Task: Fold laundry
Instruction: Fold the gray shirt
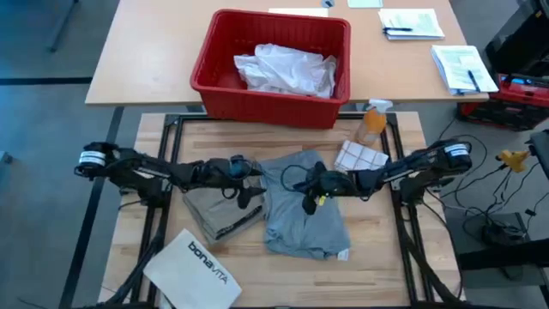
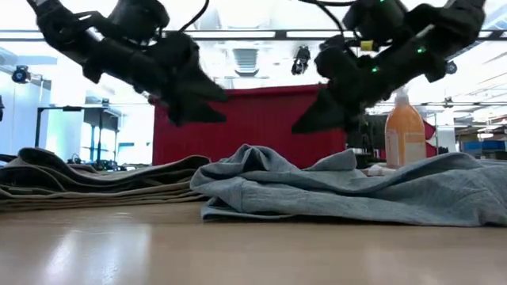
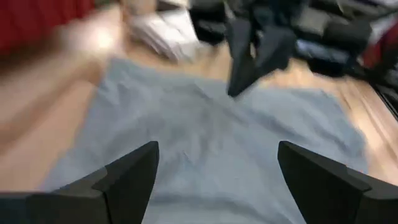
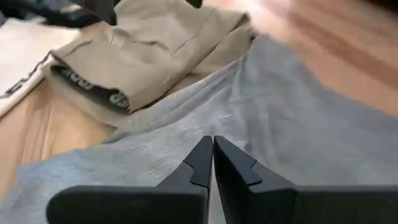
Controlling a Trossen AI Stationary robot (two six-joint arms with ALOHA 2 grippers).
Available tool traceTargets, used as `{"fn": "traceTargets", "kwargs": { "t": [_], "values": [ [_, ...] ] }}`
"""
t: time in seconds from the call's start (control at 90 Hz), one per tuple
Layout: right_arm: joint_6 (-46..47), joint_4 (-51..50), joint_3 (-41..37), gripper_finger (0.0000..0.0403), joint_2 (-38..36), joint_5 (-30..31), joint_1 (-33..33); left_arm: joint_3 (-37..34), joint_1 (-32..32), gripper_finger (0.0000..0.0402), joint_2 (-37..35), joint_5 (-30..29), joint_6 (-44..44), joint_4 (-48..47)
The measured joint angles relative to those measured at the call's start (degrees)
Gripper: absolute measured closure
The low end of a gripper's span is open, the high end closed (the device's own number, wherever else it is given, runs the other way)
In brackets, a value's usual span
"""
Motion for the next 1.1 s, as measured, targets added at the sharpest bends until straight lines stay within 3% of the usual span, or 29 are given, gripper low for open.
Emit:
{"fn": "traceTargets", "kwargs": {
  "t": [0.133, 0.222, 0.422, 0.556, 0.689, 0.767, 0.922, 1.1],
  "values": [
    [0.8, -14.8, -0.2, 0.04, -8.5, -4.9, -5.0, 5.8, 0.2, 0.0088, 3.4, -4.4, 2.6, 0.0],
    [-0.8, -27.5, 0.9, 0.0386, -13.5, -6.1, -9.1, 11.4, 1.7, 0.0088, 6.4, -4.8, 0.7, -5.7],
    [-12.6, -38.5, 4.4, 0.0295, -17.5, -14.4, -18.5, 21.5, 4.2, 0.0088, 13.6, -5.0, -4.5, -19.4],
    [-20.9, -40.3, 6.1, 0.0216, -15.2, -16.8, -24.0, 25.2, 4.7, 0.0088, 15.9, -6.6, -3.9, -18.4],
    [-27.3, -40.4, 8.3, 0.0151, -10.3, -22.9, -29.2, 24.2, 6.7, 0.0088, 16.5, -6.8, -2.9, -19.2],
    [-30.6, -39.8, 10.0, 0.0128, -7.0, -24.2, -31.4, 22.4, 8.2, 0.0088, 16.5, -4.1, -2.9, -18.4],
    [-36.3, -39.1, 13.6, 0.0116, -0.4, -24.7, -33.4, 19.7, 9.8, 0.0089, 16.5, -1.8, -2.6, -18.0],
    [-39.2, -39.9, 18.5, 0.0138, 6.7, -24.9, -33.5, 17.7, 10.0, 0.0089, 16.5, 0.2, -2.5, -19.8]
  ]
}}
